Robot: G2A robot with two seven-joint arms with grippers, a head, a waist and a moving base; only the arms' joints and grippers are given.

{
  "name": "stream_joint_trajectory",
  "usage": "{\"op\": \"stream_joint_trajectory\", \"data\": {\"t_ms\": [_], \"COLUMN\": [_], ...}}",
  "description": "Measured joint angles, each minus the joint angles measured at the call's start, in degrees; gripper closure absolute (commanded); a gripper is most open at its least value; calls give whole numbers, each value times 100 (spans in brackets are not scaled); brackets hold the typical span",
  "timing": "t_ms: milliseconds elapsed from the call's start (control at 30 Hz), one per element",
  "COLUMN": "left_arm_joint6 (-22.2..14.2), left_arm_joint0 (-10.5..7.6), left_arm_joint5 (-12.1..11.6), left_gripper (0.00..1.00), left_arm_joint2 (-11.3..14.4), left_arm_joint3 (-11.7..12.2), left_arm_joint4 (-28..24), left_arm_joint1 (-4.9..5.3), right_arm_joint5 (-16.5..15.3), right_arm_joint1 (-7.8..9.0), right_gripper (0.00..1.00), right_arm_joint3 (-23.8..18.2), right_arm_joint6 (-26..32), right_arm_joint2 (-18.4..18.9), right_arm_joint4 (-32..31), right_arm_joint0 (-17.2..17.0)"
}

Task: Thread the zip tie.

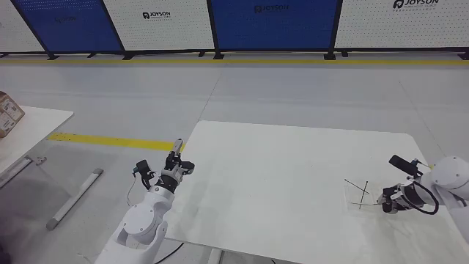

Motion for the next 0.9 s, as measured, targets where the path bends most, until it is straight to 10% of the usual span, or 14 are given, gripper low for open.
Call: {"op": "stream_joint_trajectory", "data": {"t_ms": [900], "left_arm_joint6": [0], "left_arm_joint0": [0], "left_arm_joint5": [0], "left_gripper": [0], "left_arm_joint2": [0], "left_arm_joint3": [0], "left_arm_joint4": [0], "left_arm_joint1": [0], "right_arm_joint5": [0], "right_arm_joint1": [136], "right_gripper": [100], "right_arm_joint3": [-449], "right_arm_joint6": [0], "right_arm_joint2": [442], "right_arm_joint4": [53], "right_arm_joint0": [-203]}}
